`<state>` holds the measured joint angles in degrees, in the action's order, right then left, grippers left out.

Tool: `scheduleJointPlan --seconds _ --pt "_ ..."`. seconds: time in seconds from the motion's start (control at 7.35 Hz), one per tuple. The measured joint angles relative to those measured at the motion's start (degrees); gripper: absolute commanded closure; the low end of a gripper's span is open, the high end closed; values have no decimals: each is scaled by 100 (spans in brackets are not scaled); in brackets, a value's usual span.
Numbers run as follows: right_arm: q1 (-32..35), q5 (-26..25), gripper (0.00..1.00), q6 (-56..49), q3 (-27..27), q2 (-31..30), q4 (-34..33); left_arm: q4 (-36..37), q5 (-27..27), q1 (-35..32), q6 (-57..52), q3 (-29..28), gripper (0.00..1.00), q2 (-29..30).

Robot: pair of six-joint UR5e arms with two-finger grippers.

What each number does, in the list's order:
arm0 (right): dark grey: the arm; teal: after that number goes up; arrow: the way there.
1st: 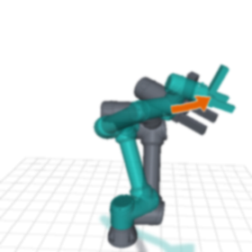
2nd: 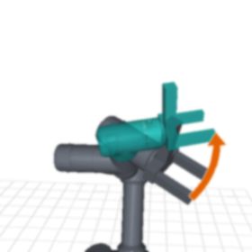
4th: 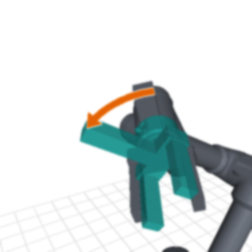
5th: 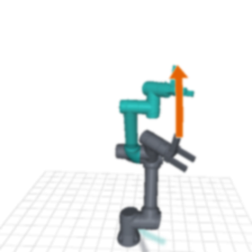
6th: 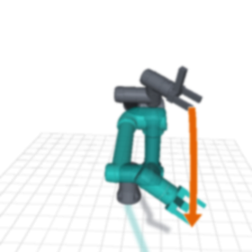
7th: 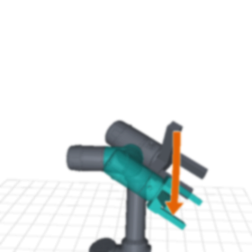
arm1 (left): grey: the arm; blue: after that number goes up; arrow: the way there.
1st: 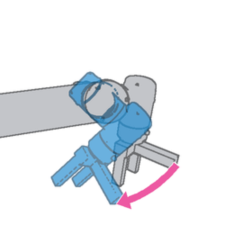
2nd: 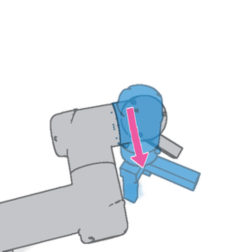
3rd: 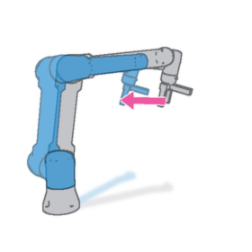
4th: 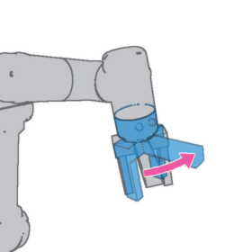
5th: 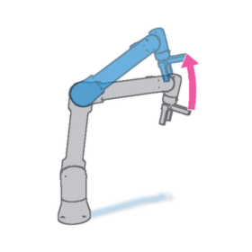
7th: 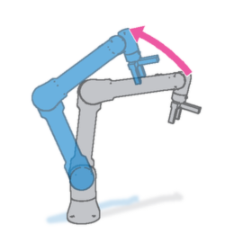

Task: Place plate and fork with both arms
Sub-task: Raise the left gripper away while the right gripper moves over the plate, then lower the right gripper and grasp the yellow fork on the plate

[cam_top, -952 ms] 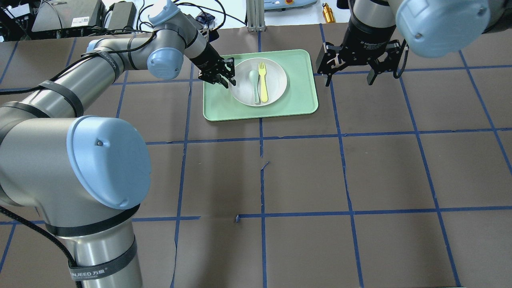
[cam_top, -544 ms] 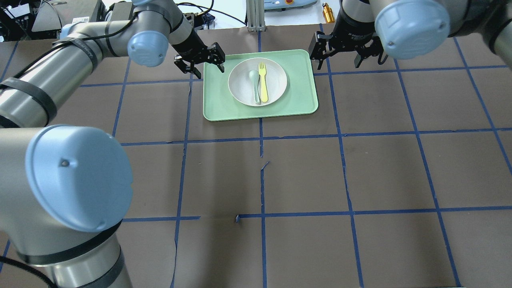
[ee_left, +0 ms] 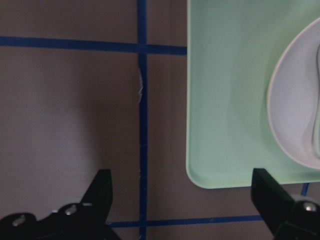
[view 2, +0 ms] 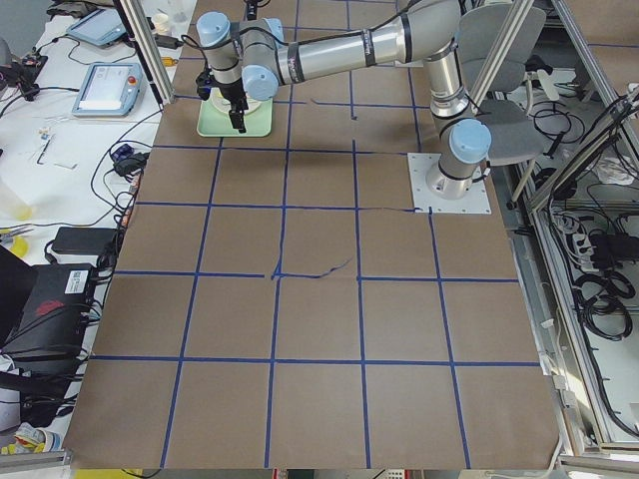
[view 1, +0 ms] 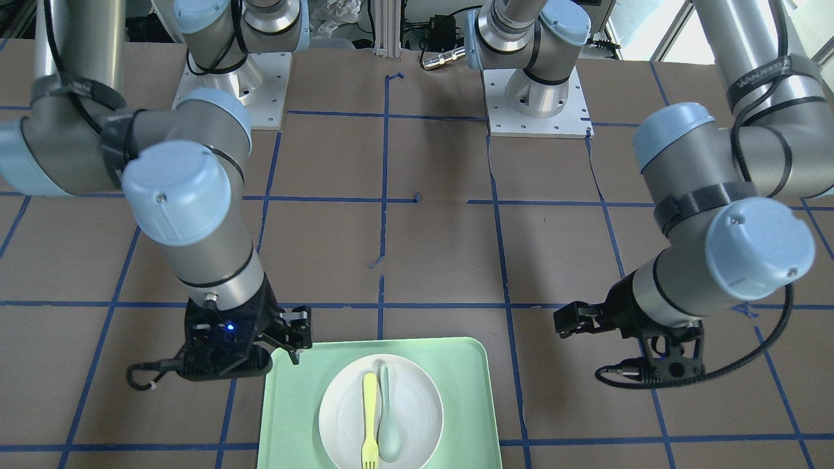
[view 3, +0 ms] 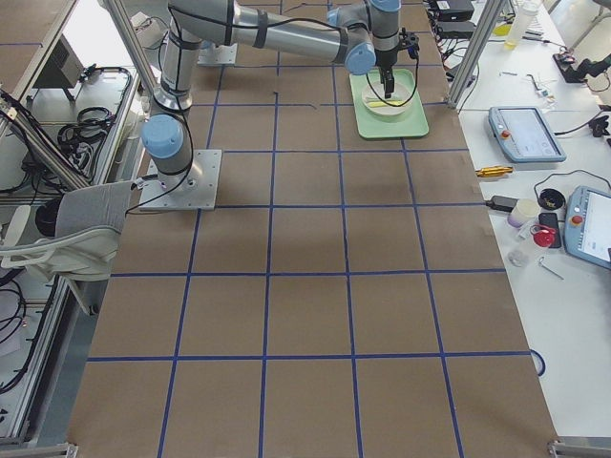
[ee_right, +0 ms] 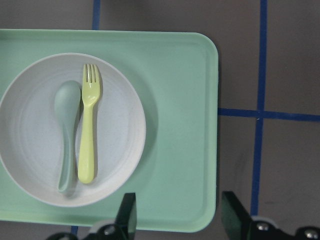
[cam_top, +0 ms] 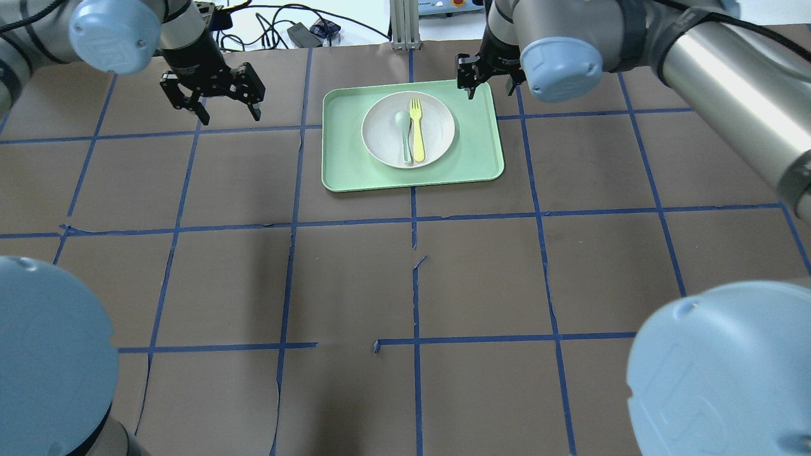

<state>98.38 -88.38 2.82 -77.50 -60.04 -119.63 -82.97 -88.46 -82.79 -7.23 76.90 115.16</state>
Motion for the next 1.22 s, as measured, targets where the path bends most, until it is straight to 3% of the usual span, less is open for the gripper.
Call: scheduleJointPlan --seconds 0.54,1.22 --pt "338 418 41 -11 599 1090 -365 65 -20 129 -189 672 0 -410" --pt "453 554 41 17 771 1579 -436 120 -23 74 -188 985 0 -598"
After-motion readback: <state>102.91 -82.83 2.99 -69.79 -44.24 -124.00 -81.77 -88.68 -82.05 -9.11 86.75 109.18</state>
